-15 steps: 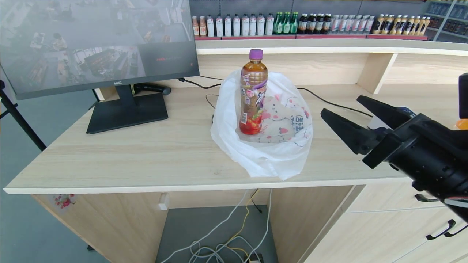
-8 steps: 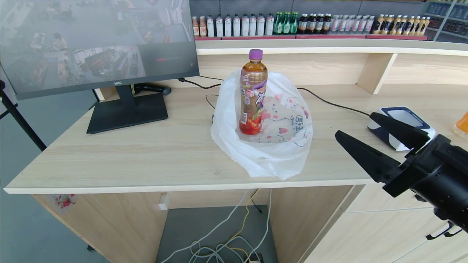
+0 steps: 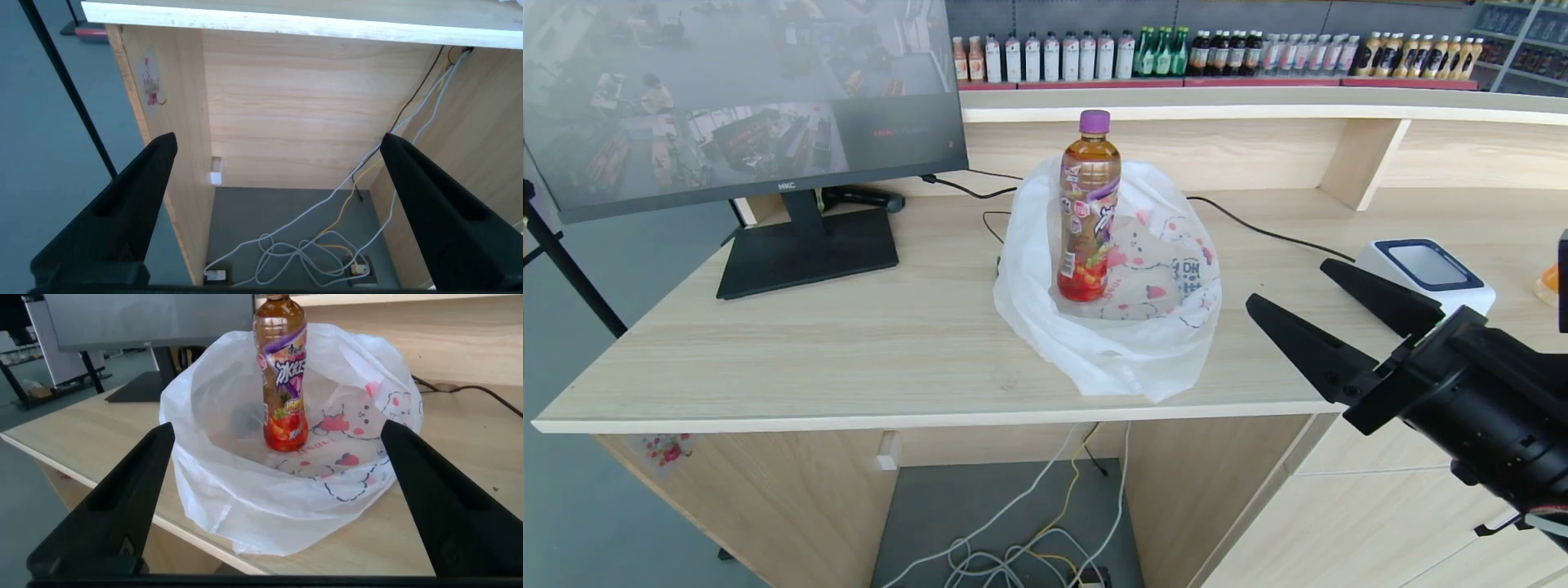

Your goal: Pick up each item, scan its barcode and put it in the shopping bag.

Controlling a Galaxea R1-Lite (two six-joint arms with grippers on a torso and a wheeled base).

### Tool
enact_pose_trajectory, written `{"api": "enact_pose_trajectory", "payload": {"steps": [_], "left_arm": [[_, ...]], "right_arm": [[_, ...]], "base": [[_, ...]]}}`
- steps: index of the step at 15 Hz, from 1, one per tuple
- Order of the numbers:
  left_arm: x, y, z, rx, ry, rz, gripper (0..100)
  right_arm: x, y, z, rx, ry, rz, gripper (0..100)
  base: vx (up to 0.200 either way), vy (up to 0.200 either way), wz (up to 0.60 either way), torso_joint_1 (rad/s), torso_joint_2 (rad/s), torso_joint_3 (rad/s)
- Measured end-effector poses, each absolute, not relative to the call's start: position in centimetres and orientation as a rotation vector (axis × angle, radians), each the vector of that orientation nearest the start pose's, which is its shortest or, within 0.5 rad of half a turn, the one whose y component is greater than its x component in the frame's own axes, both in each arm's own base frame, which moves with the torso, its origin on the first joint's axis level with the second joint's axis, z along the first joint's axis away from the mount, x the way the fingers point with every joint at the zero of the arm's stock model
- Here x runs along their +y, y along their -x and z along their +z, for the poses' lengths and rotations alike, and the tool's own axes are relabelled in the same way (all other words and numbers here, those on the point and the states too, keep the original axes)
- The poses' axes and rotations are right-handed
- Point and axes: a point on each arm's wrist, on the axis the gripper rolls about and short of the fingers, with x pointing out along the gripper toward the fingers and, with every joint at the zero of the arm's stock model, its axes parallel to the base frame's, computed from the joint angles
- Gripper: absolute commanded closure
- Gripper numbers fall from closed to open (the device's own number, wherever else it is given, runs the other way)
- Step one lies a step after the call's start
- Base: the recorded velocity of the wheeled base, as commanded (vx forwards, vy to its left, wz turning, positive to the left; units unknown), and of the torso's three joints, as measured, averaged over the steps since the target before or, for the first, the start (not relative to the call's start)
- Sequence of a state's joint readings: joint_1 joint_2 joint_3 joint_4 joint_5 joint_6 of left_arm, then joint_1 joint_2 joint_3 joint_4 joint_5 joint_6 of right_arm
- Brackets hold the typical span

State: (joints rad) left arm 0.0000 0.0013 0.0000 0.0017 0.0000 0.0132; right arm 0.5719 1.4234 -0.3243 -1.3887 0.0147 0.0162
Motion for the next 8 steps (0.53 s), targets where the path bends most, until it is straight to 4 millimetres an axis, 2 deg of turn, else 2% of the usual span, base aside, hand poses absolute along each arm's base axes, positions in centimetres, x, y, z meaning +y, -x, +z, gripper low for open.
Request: {"api": "enact_pose_trajectory", "payload": {"steps": [4, 8], "left_arm": [[0.00, 2.27, 7.53, 0.003, -0.010, 0.000, 0], [0.00, 2.27, 7.52, 0.004, 0.004, 0.000, 0]], "right_arm": [[11.13, -17.23, 20.41, -0.273, -0.110, 0.588, 0], [11.22, -17.30, 20.31, -0.270, -0.108, 0.592, 0]], "base": [[0.000, 0.000, 0.00, 0.000, 0.00, 0.000], [0.000, -0.200, 0.00, -0.004, 0.00, 0.002]]}}
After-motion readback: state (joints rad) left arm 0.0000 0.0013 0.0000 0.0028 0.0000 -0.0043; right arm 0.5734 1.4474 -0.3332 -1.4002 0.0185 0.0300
